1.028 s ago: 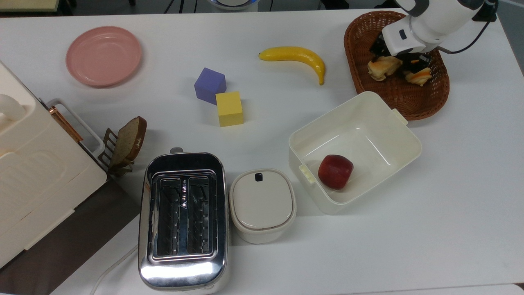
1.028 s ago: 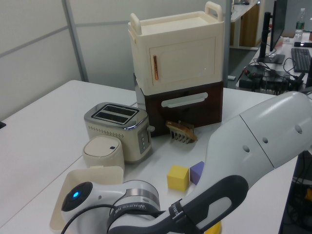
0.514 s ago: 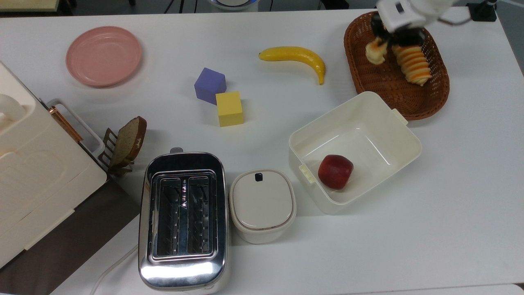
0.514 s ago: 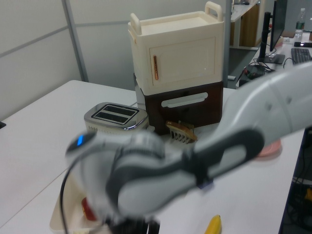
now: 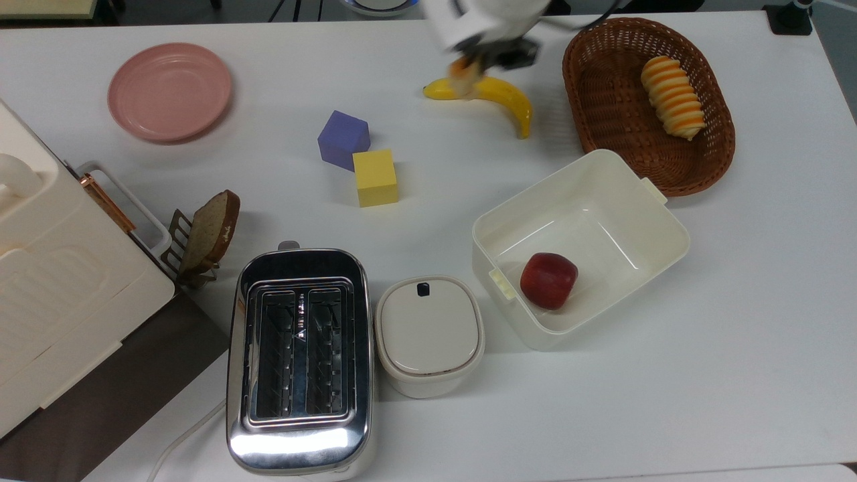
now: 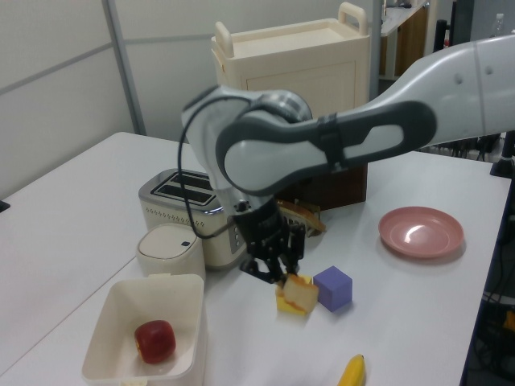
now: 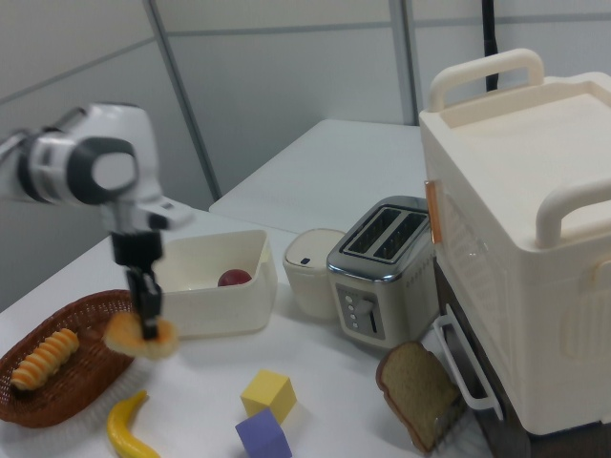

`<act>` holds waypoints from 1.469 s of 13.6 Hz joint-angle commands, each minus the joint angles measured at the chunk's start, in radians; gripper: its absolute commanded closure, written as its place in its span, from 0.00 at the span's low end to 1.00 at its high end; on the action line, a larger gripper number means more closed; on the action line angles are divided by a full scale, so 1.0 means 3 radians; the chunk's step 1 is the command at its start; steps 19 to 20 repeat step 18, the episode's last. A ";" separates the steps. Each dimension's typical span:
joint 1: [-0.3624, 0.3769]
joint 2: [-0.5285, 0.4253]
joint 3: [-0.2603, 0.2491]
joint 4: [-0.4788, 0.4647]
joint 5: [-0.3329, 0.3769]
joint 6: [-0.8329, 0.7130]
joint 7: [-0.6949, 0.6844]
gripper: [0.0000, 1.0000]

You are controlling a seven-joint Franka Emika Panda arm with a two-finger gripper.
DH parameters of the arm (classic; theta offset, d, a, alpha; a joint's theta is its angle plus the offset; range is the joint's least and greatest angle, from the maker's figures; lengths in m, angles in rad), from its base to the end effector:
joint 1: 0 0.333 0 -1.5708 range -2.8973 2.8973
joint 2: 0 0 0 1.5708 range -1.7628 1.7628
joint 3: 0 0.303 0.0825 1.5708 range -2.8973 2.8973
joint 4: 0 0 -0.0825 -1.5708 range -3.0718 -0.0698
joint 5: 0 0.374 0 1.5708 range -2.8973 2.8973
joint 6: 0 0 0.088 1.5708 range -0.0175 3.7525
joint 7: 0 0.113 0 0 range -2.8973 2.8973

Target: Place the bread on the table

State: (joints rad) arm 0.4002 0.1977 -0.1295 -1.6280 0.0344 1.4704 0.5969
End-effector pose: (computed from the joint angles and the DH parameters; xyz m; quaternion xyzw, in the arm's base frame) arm 0.5431 0.1600 0.4637 0.9710 -0.1621 -0.1615 0.0699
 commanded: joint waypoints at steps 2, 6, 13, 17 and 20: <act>-0.0295 0.0118 0.0033 -0.0075 -0.0207 0.0176 -0.0072 0.00; -0.0816 0.0067 0.0038 0.0042 -0.0080 0.0191 -0.0959 0.00; -0.0976 -0.0081 0.0033 0.0124 -0.0156 0.0508 -0.1617 0.00; -0.0976 -0.0117 0.0033 0.0135 -0.0166 0.0529 -0.1474 0.00; -0.0976 -0.0127 0.0033 0.0135 -0.0171 0.0534 -0.1443 0.00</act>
